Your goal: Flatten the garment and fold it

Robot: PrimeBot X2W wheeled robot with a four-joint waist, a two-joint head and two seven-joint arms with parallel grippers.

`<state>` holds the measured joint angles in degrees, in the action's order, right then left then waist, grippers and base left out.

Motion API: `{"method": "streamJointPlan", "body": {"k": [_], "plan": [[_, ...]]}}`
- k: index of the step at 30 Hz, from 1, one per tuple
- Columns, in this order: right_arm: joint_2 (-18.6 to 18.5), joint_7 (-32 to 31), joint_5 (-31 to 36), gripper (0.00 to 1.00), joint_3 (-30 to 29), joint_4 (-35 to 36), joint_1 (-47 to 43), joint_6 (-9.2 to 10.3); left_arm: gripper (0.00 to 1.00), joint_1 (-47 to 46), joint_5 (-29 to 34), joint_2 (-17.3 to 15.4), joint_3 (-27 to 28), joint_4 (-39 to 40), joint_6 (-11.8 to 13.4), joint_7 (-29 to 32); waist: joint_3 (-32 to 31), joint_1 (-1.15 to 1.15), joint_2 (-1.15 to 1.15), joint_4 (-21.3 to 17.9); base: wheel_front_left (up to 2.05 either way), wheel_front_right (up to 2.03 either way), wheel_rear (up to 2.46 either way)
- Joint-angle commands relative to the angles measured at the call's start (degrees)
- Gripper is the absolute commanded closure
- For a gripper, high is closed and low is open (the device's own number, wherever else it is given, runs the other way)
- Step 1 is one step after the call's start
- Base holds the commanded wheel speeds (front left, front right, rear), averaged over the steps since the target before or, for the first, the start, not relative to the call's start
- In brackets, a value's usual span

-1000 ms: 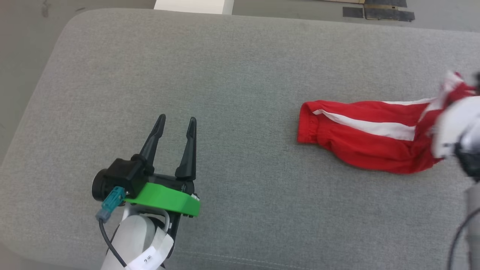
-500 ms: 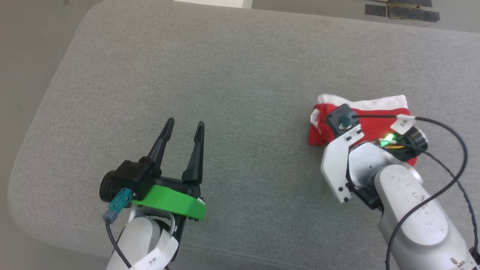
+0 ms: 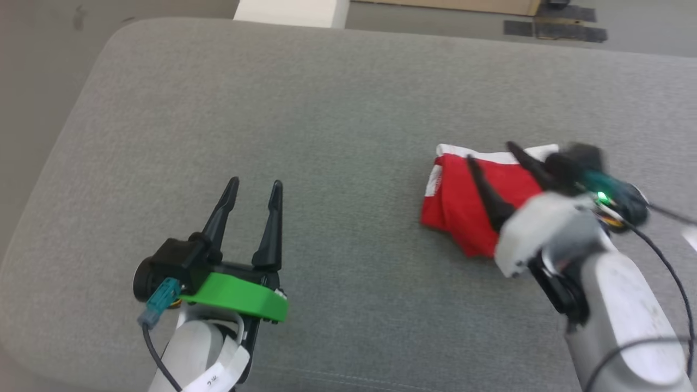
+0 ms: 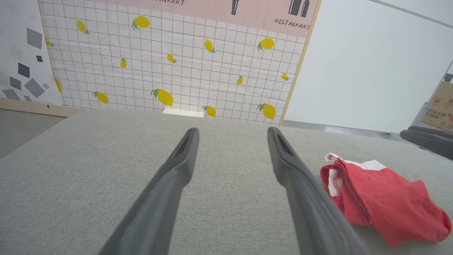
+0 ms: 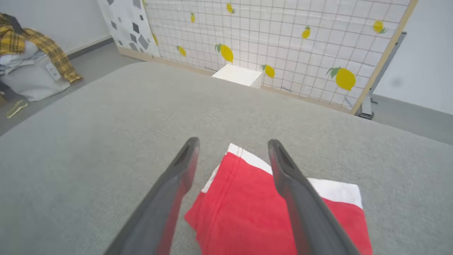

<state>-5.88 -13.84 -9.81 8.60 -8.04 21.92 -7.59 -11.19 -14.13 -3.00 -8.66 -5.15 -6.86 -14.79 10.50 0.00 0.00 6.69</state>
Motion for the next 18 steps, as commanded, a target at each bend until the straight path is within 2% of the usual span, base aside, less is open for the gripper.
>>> {"method": "streamJointPlan", "body": {"k": [1, 6, 10, 18], "plan": [[0.5, 3.1, 0.1, 0.00, -2.0, 1.3, -2.8, 0.10, 0.00, 1.4, -0.5, 0.1, 0.3, -0.2, 0.3, -0.2, -1.8, 0.00, 0.00, -2.3, 0.00, 0.00, 0.00], [2.2, 14.3, 2.0, 0.00, -8.3, 5.1, -10.2, 0.10, 0.00, 2.9, -0.8, 0.1, 1.4, -0.1, 0.6, -0.2, -3.7, 0.00, 0.00, -5.0, 0.00, 0.00, 0.00], [2.7, 20.4, 3.3, 0.00, -12.5, 5.6, -15.4, 0.10, 0.00, 4.0, -0.7, 0.1, 1.7, -0.2, 0.6, -0.2, -5.0, 0.00, 0.00, -6.2, 0.00, 0.00, 0.00], [3.0, 25.4, 4.7, 0.00, -17.9, 4.7, -22.0, 0.10, 0.00, 5.4, -0.4, 0.1, 2.3, -0.1, 0.4, -0.2, -6.1, 0.00, 0.00, -7.5, 0.00, 0.00, 0.00]]}}
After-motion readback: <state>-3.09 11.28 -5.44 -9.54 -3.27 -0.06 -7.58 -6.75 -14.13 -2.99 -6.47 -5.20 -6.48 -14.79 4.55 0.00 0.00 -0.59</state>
